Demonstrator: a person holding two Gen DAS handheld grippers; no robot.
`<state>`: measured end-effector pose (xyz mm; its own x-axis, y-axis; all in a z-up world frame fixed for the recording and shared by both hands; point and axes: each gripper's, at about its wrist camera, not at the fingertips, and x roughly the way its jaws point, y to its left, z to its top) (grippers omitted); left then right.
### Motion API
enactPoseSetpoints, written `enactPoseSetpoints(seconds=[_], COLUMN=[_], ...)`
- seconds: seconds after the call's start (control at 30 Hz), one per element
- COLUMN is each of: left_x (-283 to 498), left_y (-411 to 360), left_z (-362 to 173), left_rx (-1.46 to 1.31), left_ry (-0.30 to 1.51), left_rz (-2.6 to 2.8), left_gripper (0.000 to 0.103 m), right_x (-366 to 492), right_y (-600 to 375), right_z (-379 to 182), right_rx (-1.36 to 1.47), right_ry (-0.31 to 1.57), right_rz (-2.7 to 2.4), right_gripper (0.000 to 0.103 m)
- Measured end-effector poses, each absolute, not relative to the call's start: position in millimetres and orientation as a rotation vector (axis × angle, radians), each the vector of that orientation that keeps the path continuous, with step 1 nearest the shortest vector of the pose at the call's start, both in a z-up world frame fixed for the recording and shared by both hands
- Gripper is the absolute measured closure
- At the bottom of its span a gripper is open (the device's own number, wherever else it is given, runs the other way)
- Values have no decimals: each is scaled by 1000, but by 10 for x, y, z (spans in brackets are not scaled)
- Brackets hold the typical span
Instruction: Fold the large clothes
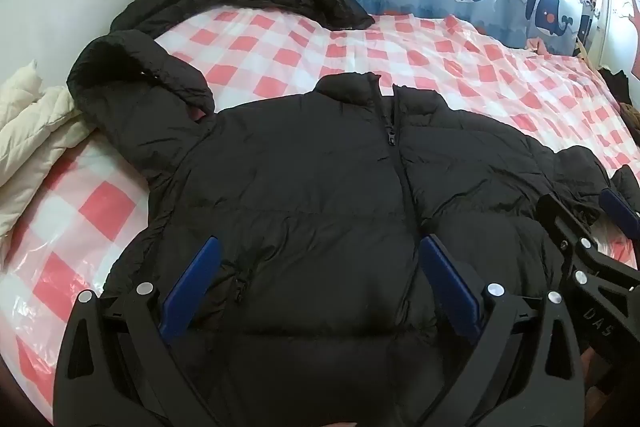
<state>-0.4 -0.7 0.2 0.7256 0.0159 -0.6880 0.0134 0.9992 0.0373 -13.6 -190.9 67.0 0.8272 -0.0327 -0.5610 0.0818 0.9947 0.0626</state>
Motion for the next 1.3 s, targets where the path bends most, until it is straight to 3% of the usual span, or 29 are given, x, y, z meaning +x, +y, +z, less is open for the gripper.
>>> enactPoseSetpoints(seconds=[1.3], left_x=[82], left_y=[37], left_z=[-101], left_rx=[-34], left_ry=[818], left_rz=[-28], left_gripper=[7], right_x=[-66], right_y=[-1913], right_z=[557], right_rx=[55], right_ry=[656], right_rz=[-79], right_gripper=[5])
